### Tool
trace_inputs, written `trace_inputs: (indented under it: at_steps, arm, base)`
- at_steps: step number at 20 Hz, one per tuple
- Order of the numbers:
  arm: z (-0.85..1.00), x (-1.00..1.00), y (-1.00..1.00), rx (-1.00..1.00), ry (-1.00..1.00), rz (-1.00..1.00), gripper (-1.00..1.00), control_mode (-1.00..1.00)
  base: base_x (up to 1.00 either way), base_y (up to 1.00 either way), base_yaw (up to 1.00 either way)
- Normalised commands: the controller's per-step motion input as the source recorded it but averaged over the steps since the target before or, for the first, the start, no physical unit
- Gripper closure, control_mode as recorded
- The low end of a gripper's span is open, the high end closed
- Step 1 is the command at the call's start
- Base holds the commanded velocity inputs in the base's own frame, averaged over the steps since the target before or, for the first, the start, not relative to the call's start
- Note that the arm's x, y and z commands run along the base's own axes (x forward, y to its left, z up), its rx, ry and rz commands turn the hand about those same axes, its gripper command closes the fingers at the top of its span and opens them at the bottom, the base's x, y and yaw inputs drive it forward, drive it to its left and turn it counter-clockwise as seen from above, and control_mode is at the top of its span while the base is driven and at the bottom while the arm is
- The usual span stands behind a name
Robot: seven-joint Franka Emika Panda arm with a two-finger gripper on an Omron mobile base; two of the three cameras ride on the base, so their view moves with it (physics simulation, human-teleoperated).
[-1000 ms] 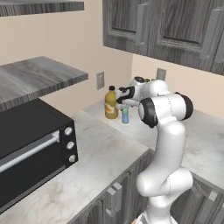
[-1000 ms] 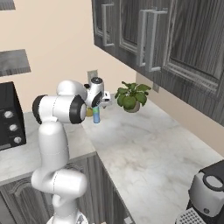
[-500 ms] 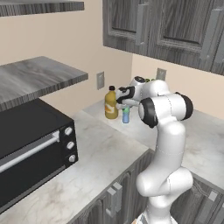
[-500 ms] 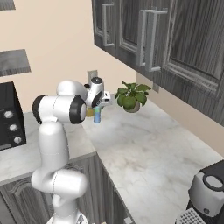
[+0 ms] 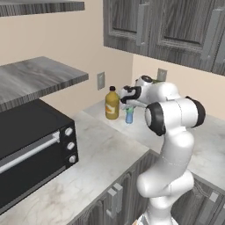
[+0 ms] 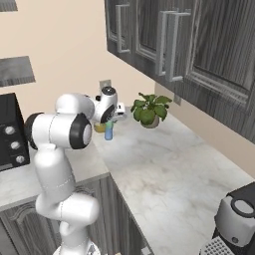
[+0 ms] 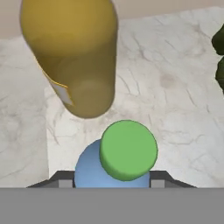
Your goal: Place the drinks on the dining counter in a tight cluster.
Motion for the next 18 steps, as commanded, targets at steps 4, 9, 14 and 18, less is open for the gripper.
trace_inputs:
  at_steps: [4, 9, 14, 18]
  arm:
    - [0.39, -1.0, 0.0, 0.02, -0.2, 0.04, 1.0, -1.0]
    - [0.59, -0.98, 0.01, 0.0, -0.13, 0.03, 1.0, -1.0]
    - [0.78, -0.73, 0.02, -0.03, 0.0, 0.01, 1.0, -1.0]
    - [0.89, -0.86, 0.0, -0.02, 0.0, 0.0, 1.0, -1.0]
  base:
    - [0.0, 0.0, 0.0]
    - [0.0, 0.0, 0.0]
    - [0.0, 0.0, 0.0]
    - [0.0, 0.0, 0.0]
